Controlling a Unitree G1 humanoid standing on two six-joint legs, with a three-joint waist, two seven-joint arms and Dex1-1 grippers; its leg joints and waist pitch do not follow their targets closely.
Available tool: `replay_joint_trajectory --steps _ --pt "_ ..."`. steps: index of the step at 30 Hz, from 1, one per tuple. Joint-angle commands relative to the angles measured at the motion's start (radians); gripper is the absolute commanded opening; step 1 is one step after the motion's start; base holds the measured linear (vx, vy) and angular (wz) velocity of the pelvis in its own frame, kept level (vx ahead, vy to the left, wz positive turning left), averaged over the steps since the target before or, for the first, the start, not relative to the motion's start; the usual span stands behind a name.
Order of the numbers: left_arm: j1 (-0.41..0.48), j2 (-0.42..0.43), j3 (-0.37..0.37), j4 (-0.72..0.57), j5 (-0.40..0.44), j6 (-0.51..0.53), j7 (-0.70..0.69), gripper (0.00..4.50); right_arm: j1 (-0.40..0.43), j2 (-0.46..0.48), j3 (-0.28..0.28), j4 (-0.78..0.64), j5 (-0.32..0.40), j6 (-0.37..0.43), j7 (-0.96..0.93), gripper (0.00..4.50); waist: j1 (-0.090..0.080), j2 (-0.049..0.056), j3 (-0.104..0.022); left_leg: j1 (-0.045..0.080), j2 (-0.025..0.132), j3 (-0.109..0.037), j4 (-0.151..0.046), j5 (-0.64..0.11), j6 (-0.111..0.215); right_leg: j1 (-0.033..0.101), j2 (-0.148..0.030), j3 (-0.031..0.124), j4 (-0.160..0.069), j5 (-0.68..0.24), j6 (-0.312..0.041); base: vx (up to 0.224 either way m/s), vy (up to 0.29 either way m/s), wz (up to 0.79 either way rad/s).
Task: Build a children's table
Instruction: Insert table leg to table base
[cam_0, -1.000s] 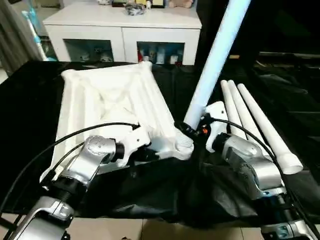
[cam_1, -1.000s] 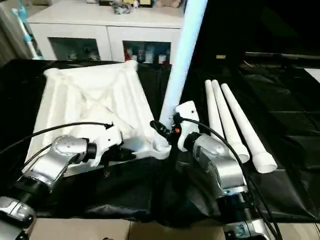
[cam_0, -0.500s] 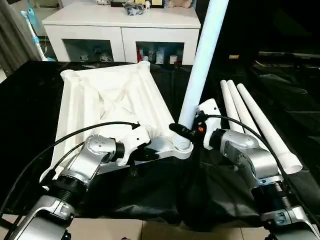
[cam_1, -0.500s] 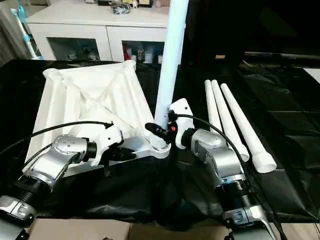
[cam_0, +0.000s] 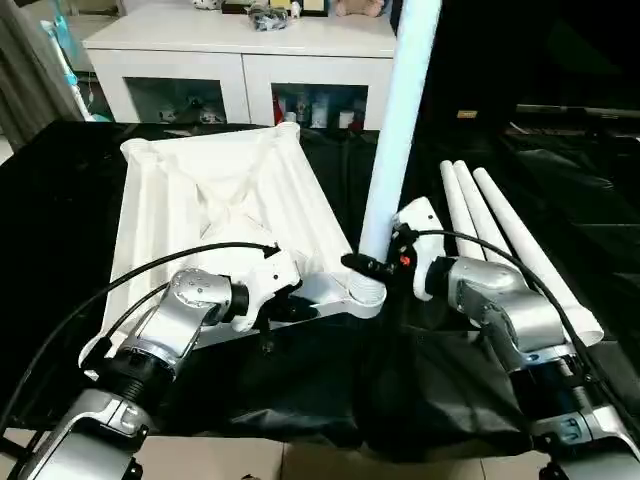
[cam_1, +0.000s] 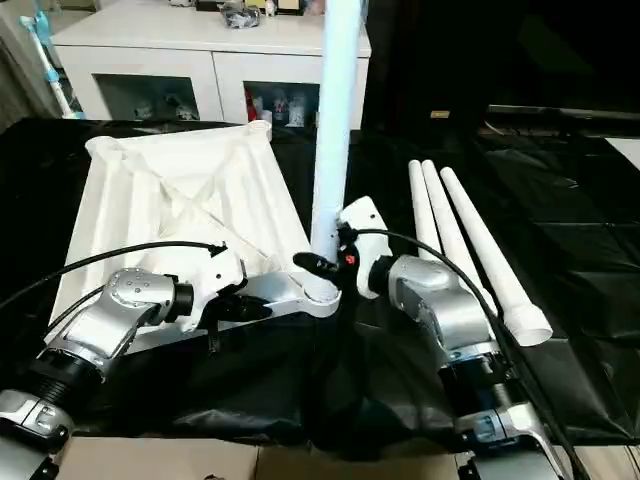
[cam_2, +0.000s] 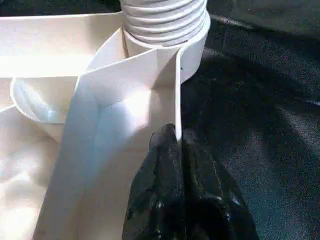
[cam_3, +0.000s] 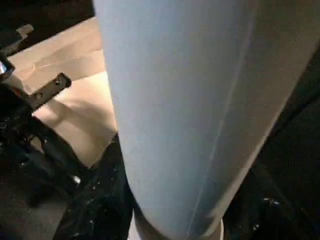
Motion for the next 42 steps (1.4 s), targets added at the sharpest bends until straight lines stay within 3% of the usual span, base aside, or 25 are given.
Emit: replay_joint_trajectory --steps 1,6,13,14,17,18,20,22,24,28,33,36,42 --pt "0.001 0.006 0.016 0.016 0.003 0.008 0.014 0.00 0.011 -0.010 0.005 0.013 -0.003 0.019 0.006 1.86 0.006 -0.012 -0.056 0.009 0.076 -0.026 -0.088 -0.158 0.039 0.037 -0.091 0.040 -0.081 -0.127 -0.244 0.000 0.000 0.00" --pt "0.002 0.004 0.014 0.017 0.003 0.006 0.012 0.00 0.013 0.006 -0.005 0.011 0.010 0.032 0.007 1.86 0.004 -0.011 -0.054 0.009 0.076 -0.026 -0.089 -0.171 0.036 0.037 -0.091 0.041 -0.082 -0.139 -0.244 0.000 0.000 0.00" --pt "-0.001 0.001 0.020 0.024 0.004 -0.002 0.022 0.00 0.026 0.043 -0.067 0.083 0.045 -0.034 -0.006 1.86 0.003 -0.011 -0.055 0.009 0.077 -0.026 -0.089 -0.180 0.032 0.036 -0.092 0.040 -0.083 -0.160 -0.243 0.000 0.000 0.00" --pt "-0.001 0.001 0.021 0.024 0.003 -0.002 0.023 0.00 0.033 0.047 -0.075 0.085 0.050 -0.042 -0.009 1.86 0.004 -0.007 -0.055 0.010 0.077 -0.027 -0.090 -0.182 0.031 0.036 -0.093 0.041 -0.083 -0.159 -0.243 0.000 0.000 0.00" --pt "-0.001 0.001 0.023 0.024 0.001 -0.003 0.022 0.00 0.070 0.065 -0.099 0.081 0.062 -0.064 -0.018 1.86 0.004 -0.008 -0.056 0.010 0.077 -0.027 -0.091 -0.185 0.030 0.036 -0.092 0.040 -0.083 -0.147 -0.244 0.000 0.000 0.00" --pt "-0.002 0.002 0.024 0.026 0.000 -0.004 0.022 0.00 0.082 0.072 -0.106 0.078 0.064 -0.072 -0.019 1.86 0.005 -0.002 -0.057 0.010 0.077 -0.027 -0.090 -0.186 0.029 0.035 -0.092 0.041 -0.083 -0.140 -0.245 0.000 0.000 0.00" --pt "-0.007 0.001 0.029 0.033 0.000 -0.010 0.029 0.00 0.116 0.092 -0.120 0.070 0.076 -0.107 -0.023 1.86 0.006 -0.004 -0.057 0.010 0.078 -0.027 -0.091 -0.193 0.028 0.036 -0.094 0.041 -0.084 -0.139 -0.246 0.000 0.000 0.00" --pt "-0.011 0.000 0.034 0.041 0.000 -0.014 0.032 0.00 0.140 0.110 -0.131 0.065 0.084 -0.146 -0.033 1.86 0.008 0.003 -0.057 0.011 0.078 -0.029 -0.093 -0.211 0.023 0.035 -0.094 0.040 -0.085 -0.155 -0.245 0.000 0.000 0.00" --pt "-0.014 0.001 0.037 0.045 -0.001 -0.017 0.035 0.00 0.164 0.125 -0.139 0.062 0.088 -0.181 -0.042 1.86 0.005 0.002 -0.057 0.011 0.077 -0.029 -0.094 -0.229 0.018 0.034 -0.092 0.041 -0.086 -0.169 -0.243 0.000 0.000 0.00" --pt "-0.018 0.004 0.038 0.052 0.001 -0.022 0.034 0.00 0.204 0.143 -0.131 0.050 0.067 -0.248 -0.055 1.86 0.007 0.009 -0.060 0.011 0.077 -0.031 -0.095 -0.231 0.017 0.036 -0.093 0.041 -0.084 -0.161 -0.243 0.000 0.000 0.00" --pt "-0.021 0.007 0.037 0.057 0.003 -0.026 0.031 0.00 0.220 0.127 -0.094 0.034 0.014 -0.276 -0.064 1.86 0.005 0.010 -0.060 0.011 0.076 -0.031 -0.096 -0.234 0.018 0.035 -0.090 0.040 -0.085 -0.146 -0.245 0.000 0.000 0.00" --pt "-0.024 0.009 0.031 0.065 0.010 -0.034 0.031 0.00 0.214 0.092 -0.042 0.031 -0.049 -0.278 -0.060 1.86 0.005 0.005 -0.059 0.010 0.076 -0.031 -0.096 -0.237 0.017 0.037 -0.091 0.041 -0.087 -0.169 -0.236 0.000 0.000 0.00" --pt "-0.018 0.008 0.026 0.056 0.015 -0.034 0.034 0.00 0.181 0.049 0.012 0.016 -0.082 -0.209 -0.014 1.86 0.005 -0.006 -0.059 0.010 0.076 -0.029 -0.094 -0.219 0.033 0.035 -0.091 0.041 -0.088 -0.183 -0.231 0.000 0.000 0.00"
